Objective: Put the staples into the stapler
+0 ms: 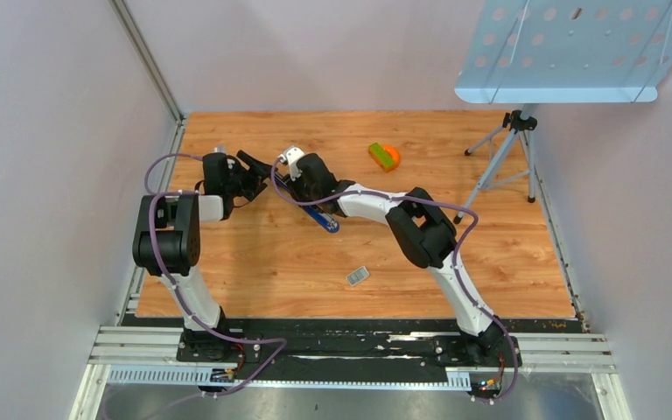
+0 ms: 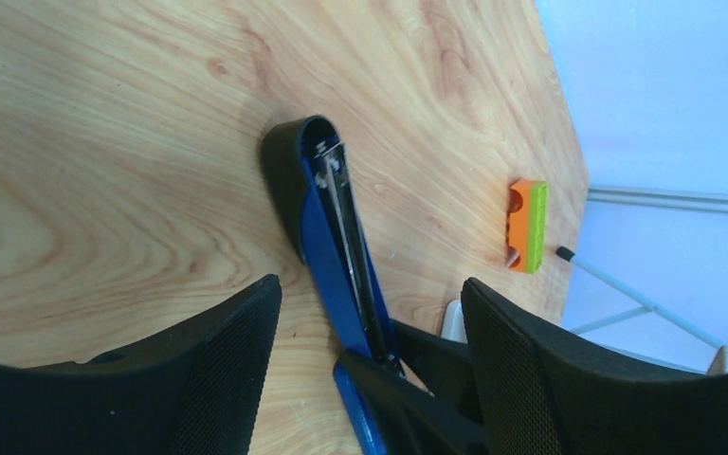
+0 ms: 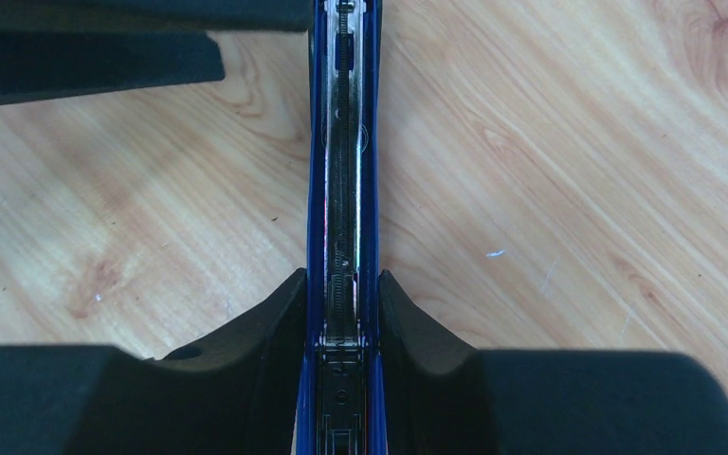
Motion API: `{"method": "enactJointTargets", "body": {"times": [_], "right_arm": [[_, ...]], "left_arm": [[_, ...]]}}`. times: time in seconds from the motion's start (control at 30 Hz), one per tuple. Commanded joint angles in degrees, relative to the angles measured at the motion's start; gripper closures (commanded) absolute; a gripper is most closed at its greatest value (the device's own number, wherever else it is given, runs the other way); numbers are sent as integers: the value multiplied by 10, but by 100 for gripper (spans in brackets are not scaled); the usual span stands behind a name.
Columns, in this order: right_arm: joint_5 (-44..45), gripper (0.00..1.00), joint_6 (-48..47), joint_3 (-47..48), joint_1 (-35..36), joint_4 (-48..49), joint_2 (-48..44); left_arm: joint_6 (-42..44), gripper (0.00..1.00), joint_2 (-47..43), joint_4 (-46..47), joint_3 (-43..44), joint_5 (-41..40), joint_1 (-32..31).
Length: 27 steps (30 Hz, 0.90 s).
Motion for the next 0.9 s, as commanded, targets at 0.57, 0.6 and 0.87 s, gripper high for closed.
{"method": "enactJointTargets", "body": {"times": [0.57,0.6,0.87], "right_arm": [[-51,100,28,-105,8,158,-85],[-56,100,28,-107,9,162,-85],[-74,100,29,-102,17,165,-73]], "left_arm": [[-50,24,47,138,-52,22,6],[-57,24,54,149,-54,26,5],[-98,33,85,245,-70,45,5]]}}
